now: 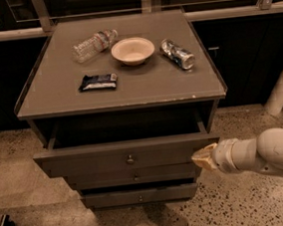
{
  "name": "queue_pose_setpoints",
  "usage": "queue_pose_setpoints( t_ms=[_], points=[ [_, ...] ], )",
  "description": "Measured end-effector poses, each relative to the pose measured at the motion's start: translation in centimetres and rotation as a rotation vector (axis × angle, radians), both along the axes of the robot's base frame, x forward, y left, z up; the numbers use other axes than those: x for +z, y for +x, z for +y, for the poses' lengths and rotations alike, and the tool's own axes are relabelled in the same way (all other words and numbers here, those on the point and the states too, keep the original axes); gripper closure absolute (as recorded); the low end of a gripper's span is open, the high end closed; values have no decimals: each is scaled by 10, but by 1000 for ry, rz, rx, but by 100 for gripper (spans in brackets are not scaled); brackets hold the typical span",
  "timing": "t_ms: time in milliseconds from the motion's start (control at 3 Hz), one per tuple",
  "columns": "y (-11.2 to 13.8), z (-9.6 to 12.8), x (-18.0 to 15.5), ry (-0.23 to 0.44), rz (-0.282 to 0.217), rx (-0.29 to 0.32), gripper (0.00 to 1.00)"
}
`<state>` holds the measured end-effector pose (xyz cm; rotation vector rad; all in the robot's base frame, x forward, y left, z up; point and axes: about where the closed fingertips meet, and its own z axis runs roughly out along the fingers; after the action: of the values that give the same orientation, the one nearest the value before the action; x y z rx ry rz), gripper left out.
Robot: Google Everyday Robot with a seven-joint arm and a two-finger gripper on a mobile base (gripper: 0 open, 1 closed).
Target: Close top drawer
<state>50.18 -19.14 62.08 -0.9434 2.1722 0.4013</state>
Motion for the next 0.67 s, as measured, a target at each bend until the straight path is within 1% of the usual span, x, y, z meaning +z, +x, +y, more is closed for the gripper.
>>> queue_pose_setpoints(
  t_ms=[333, 667],
  points=[
    [29, 13, 3, -31, -24, -15, 100],
    [29, 13, 3, -33, -25, -16, 100]
  ],
)
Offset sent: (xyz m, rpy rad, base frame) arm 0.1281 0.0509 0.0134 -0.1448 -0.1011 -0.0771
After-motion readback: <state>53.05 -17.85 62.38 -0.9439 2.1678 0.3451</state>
